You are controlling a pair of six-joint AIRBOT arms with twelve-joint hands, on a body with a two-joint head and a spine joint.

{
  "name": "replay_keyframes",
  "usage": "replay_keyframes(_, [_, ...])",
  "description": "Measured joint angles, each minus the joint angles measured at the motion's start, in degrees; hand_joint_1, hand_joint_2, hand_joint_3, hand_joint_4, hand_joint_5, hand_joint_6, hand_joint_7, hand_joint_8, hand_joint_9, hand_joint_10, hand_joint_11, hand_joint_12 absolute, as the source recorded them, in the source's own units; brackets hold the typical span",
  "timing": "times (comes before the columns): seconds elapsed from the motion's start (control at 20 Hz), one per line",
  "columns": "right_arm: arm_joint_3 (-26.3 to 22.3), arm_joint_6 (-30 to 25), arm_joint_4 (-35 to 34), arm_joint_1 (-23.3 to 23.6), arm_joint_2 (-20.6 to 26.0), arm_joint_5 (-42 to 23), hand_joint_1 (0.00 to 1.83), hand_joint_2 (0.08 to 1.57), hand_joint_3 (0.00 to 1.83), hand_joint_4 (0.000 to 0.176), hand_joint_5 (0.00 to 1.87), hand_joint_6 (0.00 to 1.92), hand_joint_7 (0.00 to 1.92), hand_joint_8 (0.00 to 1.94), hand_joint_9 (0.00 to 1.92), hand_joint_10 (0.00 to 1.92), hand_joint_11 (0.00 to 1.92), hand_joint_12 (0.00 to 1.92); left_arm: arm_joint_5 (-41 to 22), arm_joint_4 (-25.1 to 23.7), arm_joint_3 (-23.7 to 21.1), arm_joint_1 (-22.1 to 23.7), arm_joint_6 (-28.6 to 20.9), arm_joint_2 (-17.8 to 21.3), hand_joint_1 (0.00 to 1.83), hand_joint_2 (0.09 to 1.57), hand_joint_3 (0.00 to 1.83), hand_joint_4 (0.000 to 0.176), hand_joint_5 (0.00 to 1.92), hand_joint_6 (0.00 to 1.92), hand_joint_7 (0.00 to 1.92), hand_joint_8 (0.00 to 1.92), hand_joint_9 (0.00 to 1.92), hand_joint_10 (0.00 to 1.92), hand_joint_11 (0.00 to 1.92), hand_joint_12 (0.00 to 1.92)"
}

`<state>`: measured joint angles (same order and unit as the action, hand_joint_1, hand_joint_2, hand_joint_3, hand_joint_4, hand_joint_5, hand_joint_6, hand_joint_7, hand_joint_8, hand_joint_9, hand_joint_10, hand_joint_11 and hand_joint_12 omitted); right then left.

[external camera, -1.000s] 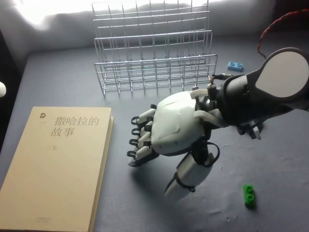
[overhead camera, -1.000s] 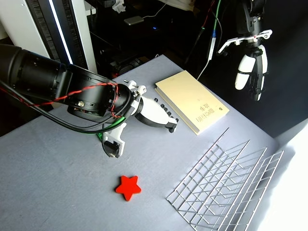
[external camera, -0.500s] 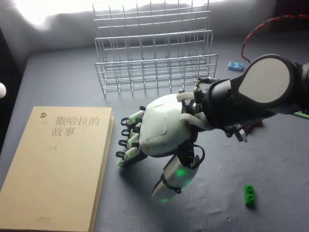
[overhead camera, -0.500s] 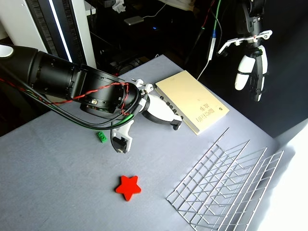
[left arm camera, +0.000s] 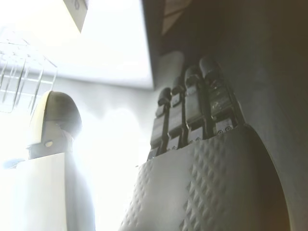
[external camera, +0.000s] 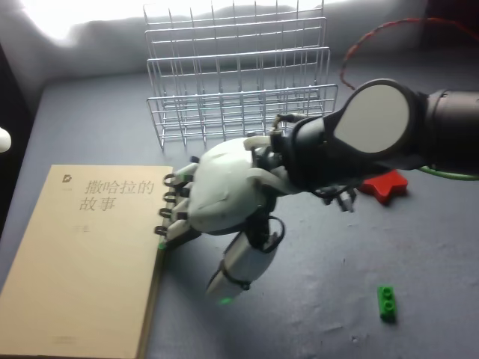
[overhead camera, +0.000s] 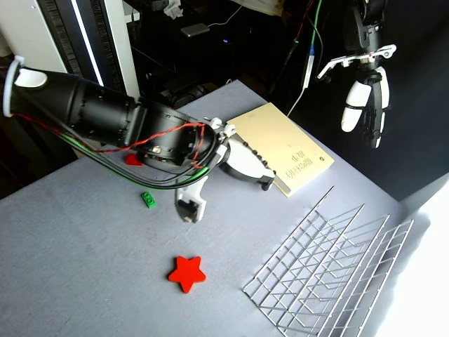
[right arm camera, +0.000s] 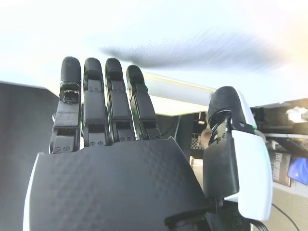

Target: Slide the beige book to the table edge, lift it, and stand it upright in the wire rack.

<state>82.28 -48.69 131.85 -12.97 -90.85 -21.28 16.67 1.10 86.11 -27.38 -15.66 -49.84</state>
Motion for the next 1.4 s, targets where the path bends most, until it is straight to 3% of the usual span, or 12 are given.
replay_keyframes(0.35, [1.4,-0.2,0.0,-0.2,-1.2,0.7,0.10,1.11,0.00,0.000,0.24,0.00,0.27,0.00,0.29,0.00,0.00,0.82,0.0,0.0,0.0,0.0,0.0,0.0,0.80,1.06,0.00,0.000,0.16,0.01,0.17,0.01,0.17,0.01,0.00,0.51])
replay_keyframes(0.8, [3.1,-0.2,0.0,-0.4,-2.9,1.0,0.07,1.11,0.00,0.000,0.24,0.00,0.27,0.00,0.29,0.01,0.00,0.82,-0.9,0.1,0.0,0.0,0.0,-0.8,0.77,1.09,0.00,0.000,0.10,0.00,0.13,0.01,0.13,0.00,0.00,0.36])
replay_keyframes(0.85, [3.8,-0.2,0.0,-0.4,-3.2,1.2,0.08,1.11,0.00,0.000,0.24,0.00,0.27,0.00,0.29,0.01,0.00,0.82,-1.1,0.0,0.0,0.0,0.0,-0.8,0.81,1.07,0.00,0.000,0.14,0.01,0.16,0.01,0.16,0.01,0.00,0.43])
replay_keyframes(1.4, [5.5,-0.9,-0.3,-0.4,-5.5,3.3,0.08,1.11,0.00,0.000,0.25,0.00,0.27,0.00,0.29,0.00,0.00,0.80,-1.4,0.0,0.0,-0.1,0.0,-1.6,0.81,1.07,0.00,0.000,0.14,0.00,0.15,0.00,0.15,0.00,0.00,0.41])
